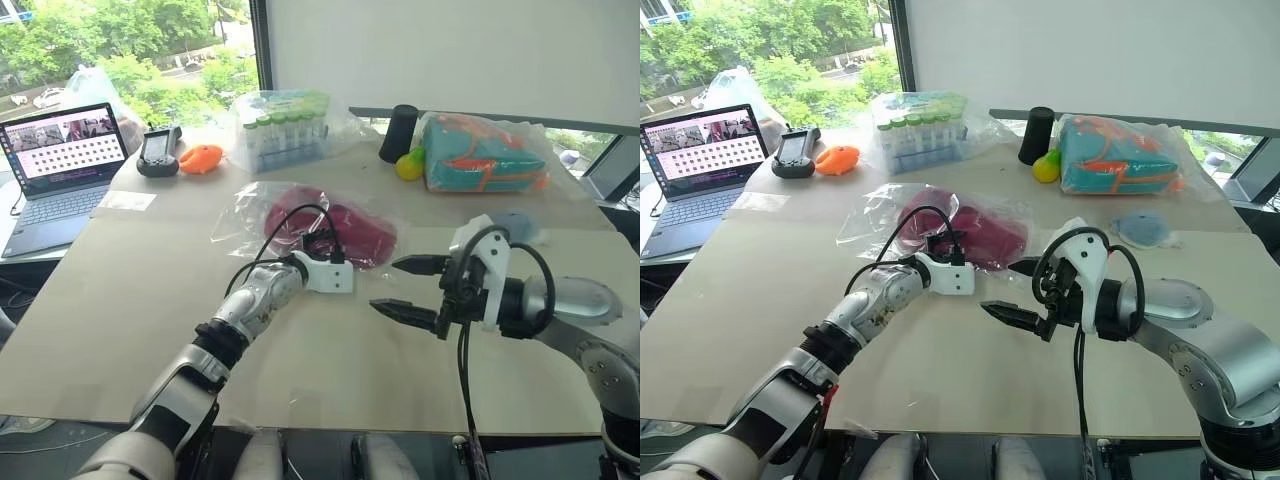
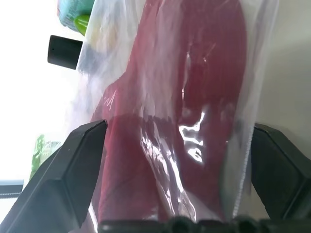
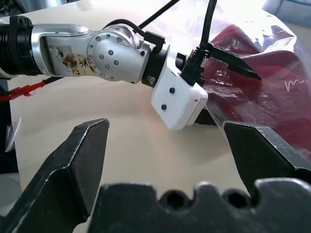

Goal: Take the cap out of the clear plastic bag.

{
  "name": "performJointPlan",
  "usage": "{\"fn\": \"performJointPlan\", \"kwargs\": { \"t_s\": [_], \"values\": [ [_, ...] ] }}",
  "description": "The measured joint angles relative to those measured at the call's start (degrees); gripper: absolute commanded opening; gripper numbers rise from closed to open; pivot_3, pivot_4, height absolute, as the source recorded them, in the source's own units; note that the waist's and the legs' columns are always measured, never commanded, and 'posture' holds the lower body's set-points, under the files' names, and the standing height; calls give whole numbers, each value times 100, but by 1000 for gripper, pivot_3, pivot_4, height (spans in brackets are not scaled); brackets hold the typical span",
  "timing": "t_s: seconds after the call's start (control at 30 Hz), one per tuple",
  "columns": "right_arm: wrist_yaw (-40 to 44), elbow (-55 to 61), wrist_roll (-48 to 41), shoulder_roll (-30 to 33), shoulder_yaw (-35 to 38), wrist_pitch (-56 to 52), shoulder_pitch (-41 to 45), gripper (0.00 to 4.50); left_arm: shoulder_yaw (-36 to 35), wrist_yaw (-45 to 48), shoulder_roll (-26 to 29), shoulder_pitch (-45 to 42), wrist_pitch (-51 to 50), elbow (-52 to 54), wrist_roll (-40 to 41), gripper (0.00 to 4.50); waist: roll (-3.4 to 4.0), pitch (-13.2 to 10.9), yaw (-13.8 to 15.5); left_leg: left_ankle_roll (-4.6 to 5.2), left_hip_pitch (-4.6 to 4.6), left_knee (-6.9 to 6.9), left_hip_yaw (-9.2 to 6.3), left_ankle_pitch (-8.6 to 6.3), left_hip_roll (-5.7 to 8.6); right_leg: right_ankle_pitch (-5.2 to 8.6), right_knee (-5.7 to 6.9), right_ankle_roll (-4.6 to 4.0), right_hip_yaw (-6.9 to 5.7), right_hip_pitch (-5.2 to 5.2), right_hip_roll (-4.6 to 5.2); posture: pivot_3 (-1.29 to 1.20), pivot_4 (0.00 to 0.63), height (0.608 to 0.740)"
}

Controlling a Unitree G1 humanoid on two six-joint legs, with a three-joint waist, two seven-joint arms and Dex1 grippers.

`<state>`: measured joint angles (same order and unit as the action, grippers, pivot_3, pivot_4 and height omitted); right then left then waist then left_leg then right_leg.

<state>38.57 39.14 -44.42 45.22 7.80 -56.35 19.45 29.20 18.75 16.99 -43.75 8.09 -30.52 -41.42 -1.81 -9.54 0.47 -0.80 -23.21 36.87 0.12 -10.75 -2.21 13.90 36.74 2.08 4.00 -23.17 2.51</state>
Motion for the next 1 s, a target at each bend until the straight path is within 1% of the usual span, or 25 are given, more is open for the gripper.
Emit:
{"fn": "performJointPlan", "kwargs": {
  "t_s": [0.03, 0.07, 0.1, 0.3, 0.53, 0.67, 0.73, 0.9, 0.93, 1.0],
  "values": [
    [-9, 0, 0, -3, -1, 3, 0, 4500, 24, 0, 0, -1, 0, -27, 0, 3007, 0, 0, -4, 0, 0, 0, 0, 0, 0, 0, 0, 0, 0, 0, 0, 0, 150, 740],
    [-19, 0, 0, -6, -1, 8, 0, 4500, 56, 2, 0, -1, 0, -63, 1, 2736, 0, 0, -10, 0, 0, 0, 0, 0, -1, 0, 0, 0, 0, 0, 0, 0, 150, 740],
    [-30, 0, 0, -10, -1, 11, 0, 4500, 81, 2, 0, -1, 0, -94, 1, 2252, 0, 0, -16, 0, -1, 0, 0, 0, -1, 0, 0, 0, 0, -1, 0, 0, 150, 740],
    [-56, -1, 2, -47, -12, 86, 0, 4500, 116, 56, 8, -140, -42, -179, 3, 86, 7, 4, -50, 0, 1, -1, 0, 0, 0, 0, 0, 1, 0, 0, 0, 0, 150, 740],
    [-146, -2, 6, -52, -30, 100, 0, 4500, 117, -25, 53, -161, 35, -192, 6, 36, 21, 15, -64, 0, 3, -1, 0, 0, 0, 1, 0, 1, 1, 1, 0, 0, 150, 740],
    [-173, -3, 13, -80, -68, 104, 0, 4500, 122, -318, 205, -160, 602, -303, 65, 36, 20, 14, -71, 0, -1, -1, -1, 0, -2, 1, 0, 1, 1, -3, 0, 0, 150, 740],
    [-179, -4, 15, -88, -92, 107, 7, 4500, 158, -522, 472, -161, 1177, -393, 79, 36, 15, 11, -103, 0, -7, -3, 0, 0, -4, 1, 0, 1, 2, -10, -1, 0, 150, 740],
    [-176, -30, 29, -90, -143, 111, 16, 4500, 223, -1112, 1438, -261, 2662, -890, -57, 36, 8, 5, -258, 0, -19, -14, 4, -1, -12, 0, 2, 0, 6, -32, -6, 0, 150, 740],
    [-173, -32, 31, -90, -161, 112, 17, 4500, 241, -1285, 1715, -319, 3052, -1093, -156, 36, 3, 2, -273, 0, -27, -14, 4, -1, -12, 0, 2, 0, 6, -41, -6, 0, 150, 740],
    [-169, -34, 35, -90, -181, 120, 18, 4500, 272, -1479, 1994, -406, 3409, -1373, -267, 36, -1, 0, -277, 0, -42, -14, 4, 0, -11, -1, 4, 0, 6, -54, -5, 0, 150, 740]
  ]
}}
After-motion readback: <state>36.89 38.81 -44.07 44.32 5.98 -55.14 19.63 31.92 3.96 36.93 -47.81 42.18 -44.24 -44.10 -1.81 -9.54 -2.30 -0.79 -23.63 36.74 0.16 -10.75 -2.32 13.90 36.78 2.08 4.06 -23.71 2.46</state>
